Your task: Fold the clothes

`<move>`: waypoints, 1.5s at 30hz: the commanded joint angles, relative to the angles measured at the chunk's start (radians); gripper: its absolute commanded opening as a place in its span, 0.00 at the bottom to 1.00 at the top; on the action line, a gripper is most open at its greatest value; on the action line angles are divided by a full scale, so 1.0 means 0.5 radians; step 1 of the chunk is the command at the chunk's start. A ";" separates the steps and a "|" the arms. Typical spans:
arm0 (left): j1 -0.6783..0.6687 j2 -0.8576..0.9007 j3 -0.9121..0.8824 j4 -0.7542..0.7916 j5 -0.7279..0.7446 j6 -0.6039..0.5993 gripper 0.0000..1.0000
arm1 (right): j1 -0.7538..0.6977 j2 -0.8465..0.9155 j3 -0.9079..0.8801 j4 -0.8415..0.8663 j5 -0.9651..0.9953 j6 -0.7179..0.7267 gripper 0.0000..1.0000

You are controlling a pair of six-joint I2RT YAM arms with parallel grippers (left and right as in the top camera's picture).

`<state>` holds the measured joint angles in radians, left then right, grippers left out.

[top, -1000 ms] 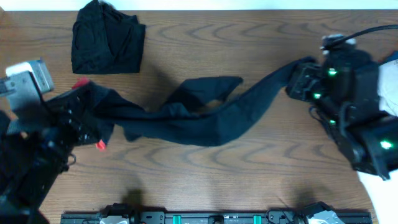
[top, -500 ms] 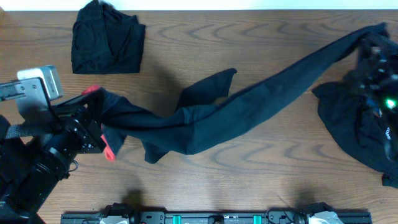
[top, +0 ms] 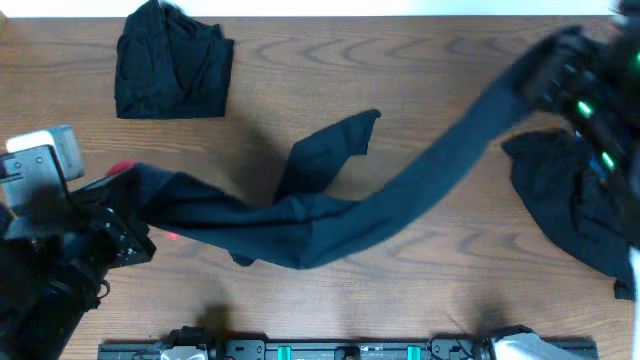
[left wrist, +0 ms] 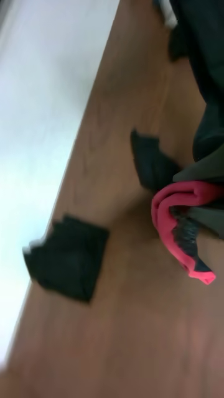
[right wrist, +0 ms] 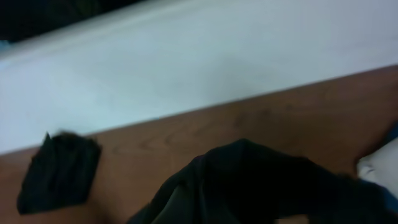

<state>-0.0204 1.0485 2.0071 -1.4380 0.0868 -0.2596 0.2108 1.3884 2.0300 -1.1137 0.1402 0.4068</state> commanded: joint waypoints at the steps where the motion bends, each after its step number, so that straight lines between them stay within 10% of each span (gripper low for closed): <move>1: 0.003 0.071 0.030 -0.044 -0.411 -0.124 0.06 | -0.019 0.131 0.007 0.047 -0.213 -0.059 0.01; 24: 0.005 0.838 0.026 -0.259 -1.102 -0.435 0.06 | 0.026 0.967 0.007 0.686 -0.686 -0.098 0.01; 45: 0.479 1.273 0.025 -0.082 -1.096 -0.436 0.06 | 0.098 1.498 0.007 1.081 -0.706 -0.113 0.01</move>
<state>0.1967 1.6691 2.0075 -1.4803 -0.4335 -0.4713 0.2527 2.1090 2.0277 -0.5808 -0.2134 0.3710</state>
